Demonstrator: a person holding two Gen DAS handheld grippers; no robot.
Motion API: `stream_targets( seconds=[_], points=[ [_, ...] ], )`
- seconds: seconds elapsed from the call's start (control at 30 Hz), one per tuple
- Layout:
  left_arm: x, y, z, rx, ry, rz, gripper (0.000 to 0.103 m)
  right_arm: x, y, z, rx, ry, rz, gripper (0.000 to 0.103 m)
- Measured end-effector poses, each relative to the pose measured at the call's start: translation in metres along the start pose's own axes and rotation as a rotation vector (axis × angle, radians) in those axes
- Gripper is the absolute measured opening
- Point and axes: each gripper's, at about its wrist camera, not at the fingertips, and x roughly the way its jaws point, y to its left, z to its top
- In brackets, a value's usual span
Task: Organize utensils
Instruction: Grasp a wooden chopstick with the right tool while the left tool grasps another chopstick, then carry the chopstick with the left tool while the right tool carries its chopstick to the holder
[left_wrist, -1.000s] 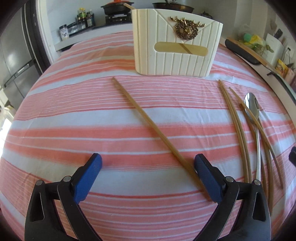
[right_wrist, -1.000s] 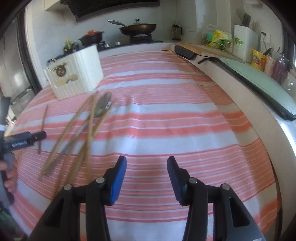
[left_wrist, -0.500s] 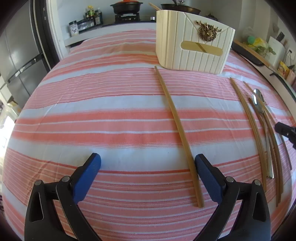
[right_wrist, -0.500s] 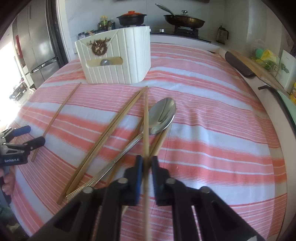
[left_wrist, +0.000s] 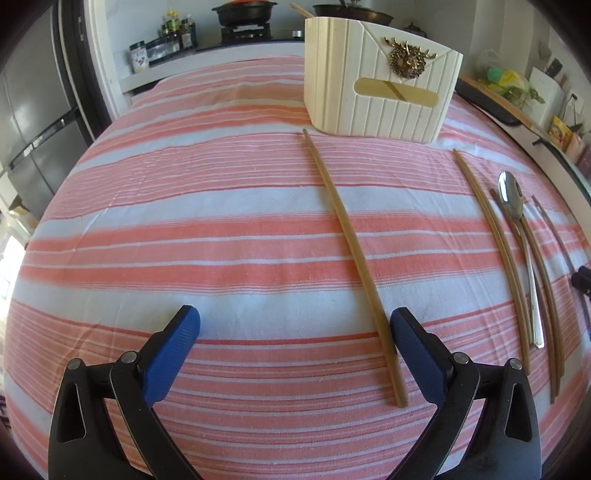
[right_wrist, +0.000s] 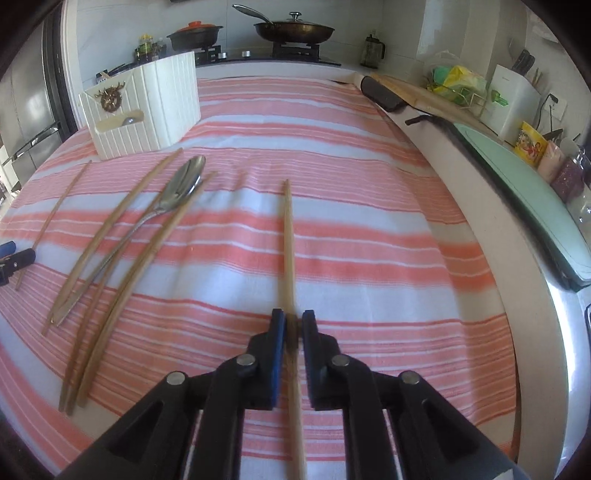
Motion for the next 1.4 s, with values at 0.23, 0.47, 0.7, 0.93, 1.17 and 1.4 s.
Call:
stream_targets(
  seconds=[0.23, 0.47, 0.7, 0.93, 1.17, 1.4],
  points=[
    [-0.002, 0.018, 0.024, -0.027, 0.031, -0.088, 0.102, 0.004, -0.006, 0.005, -0.039, 0.039, 0.066, 0.057],
    [0.036, 0.014, 0.060, -0.038, 0.084, -0.082, 0.102, 0.022, -0.008, 0.022, -0.097, 0.012, 0.149, 0.058],
    [0.063, 0.008, 0.096, -0.022, 0.100, -0.023, 0.100, 0.045, -0.009, 0.054, -0.120, 0.009, 0.195, 0.055],
    [0.075, 0.002, 0.126, 0.003, 0.118, -0.012, 0.064, 0.069, -0.009, 0.097, -0.085, 0.078, 0.152, 0.014],
    [0.072, -0.010, 0.134, 0.054, 0.073, -0.041, 0.005, 0.073, -0.016, 0.113, 0.013, 0.078, 0.176, 0.006],
    [0.004, -0.010, 0.128, 0.064, -0.079, -0.087, 0.004, 0.015, -0.022, 0.118, 0.058, -0.056, 0.245, 0.006]
  ],
)
